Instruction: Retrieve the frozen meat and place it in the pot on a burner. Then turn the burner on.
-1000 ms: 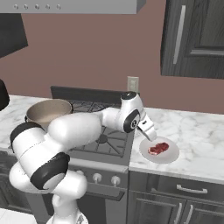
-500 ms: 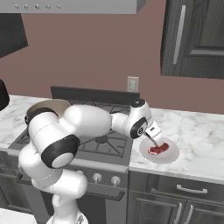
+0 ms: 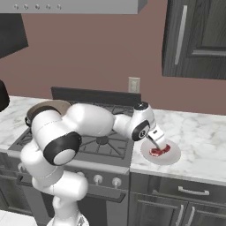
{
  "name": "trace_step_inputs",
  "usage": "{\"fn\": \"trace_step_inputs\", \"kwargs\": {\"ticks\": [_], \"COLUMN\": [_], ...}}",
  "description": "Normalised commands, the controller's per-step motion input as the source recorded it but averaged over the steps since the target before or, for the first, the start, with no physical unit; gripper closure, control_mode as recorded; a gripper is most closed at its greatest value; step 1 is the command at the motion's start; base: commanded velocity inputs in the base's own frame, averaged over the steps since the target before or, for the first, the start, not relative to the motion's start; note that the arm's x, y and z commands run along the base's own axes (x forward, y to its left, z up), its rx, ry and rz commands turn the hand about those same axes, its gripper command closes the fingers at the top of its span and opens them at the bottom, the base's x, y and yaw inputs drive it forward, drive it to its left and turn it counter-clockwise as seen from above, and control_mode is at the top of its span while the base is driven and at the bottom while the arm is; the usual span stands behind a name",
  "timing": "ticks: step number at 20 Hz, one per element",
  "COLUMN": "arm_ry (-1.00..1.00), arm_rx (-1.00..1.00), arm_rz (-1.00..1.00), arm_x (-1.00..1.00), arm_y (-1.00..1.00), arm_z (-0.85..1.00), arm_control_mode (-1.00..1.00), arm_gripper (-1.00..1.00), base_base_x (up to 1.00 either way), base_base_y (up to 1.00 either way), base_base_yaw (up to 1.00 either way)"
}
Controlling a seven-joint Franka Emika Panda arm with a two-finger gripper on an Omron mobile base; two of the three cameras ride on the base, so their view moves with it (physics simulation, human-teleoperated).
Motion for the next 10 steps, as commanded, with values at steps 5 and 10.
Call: {"fn": "trace_step_inputs", "kwargs": {"ticks": [5,10], "arm_ry": [0.05,0.05], "arm_rx": [0.03,0.00], "arm_rz": [0.01,0.00], "arm_x": [0.00,0.00], "arm_y": [0.00,-0.07], "arm_z": [-0.25,-0.09], "arm_control_mode": [-1.00,-1.00], "arm_gripper": [-1.00,-1.00], "base_base_x": [0.00,0.00], "base_base_y": [0.00,0.00], "base_base_yaw": [0.00,0.00]}}
